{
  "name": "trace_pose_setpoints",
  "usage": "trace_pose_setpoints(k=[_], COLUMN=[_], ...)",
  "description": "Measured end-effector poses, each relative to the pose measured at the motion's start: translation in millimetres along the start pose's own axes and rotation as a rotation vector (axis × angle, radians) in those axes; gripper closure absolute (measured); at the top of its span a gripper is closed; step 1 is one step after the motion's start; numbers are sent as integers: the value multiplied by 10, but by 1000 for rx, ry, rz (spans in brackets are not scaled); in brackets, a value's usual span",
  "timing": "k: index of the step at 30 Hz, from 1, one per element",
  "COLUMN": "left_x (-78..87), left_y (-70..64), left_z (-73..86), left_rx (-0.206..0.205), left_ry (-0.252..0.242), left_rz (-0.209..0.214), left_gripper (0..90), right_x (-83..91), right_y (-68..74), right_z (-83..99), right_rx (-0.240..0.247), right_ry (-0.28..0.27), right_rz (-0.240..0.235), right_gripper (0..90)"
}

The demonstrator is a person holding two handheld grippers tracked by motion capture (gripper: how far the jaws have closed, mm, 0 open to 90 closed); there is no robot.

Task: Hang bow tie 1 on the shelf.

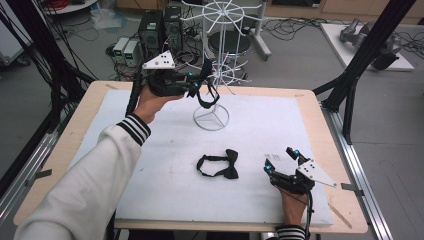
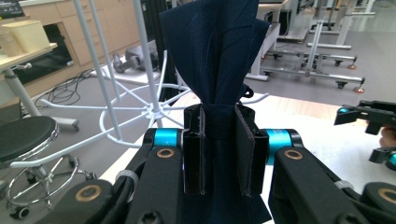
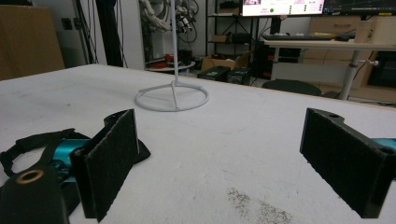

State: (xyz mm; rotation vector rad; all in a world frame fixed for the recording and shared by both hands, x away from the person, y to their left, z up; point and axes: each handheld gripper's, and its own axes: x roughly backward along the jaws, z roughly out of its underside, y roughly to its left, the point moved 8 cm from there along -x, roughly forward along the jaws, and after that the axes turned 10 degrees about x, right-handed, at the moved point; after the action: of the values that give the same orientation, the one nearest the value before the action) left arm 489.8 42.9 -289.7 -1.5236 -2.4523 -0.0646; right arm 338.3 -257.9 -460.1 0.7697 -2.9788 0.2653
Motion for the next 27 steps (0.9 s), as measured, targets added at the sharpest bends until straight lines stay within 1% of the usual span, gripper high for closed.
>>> trace_pose_setpoints(k=[4, 11, 13, 14, 16, 19, 21, 27], left_x=[-29, -74, -88, -96, -113, -142, -159, -198], left_y=[17, 46, 56, 54, 65, 73, 78, 100], left_z=[10, 13, 16, 16, 20, 15, 18, 38], left_rx=[-17, -13, -19, -13, -20, -15, -21, -21], left_ry=[19, 24, 31, 28, 38, 41, 52, 66], left_rz=[-16, -43, -51, -54, -64, -73, -83, -100], left_gripper=[748, 747, 748, 748, 748, 748, 748, 747], right_x=[0, 0, 0, -1, -1, 0, -2, 1], right_y=[0, 0, -5, -2, -6, -5, -7, -12], right_z=[-1, 0, -1, 0, -1, -1, -1, -1], right_rx=[-1, -6, -1, -7, -5, -6, -6, -9], right_ry=[-1, -2, -3, -2, -3, -3, -5, -5], right_rz=[0, 0, 1, 0, 0, -1, 1, 2], right_gripper=[110, 110, 109, 110, 110, 110, 109, 109])
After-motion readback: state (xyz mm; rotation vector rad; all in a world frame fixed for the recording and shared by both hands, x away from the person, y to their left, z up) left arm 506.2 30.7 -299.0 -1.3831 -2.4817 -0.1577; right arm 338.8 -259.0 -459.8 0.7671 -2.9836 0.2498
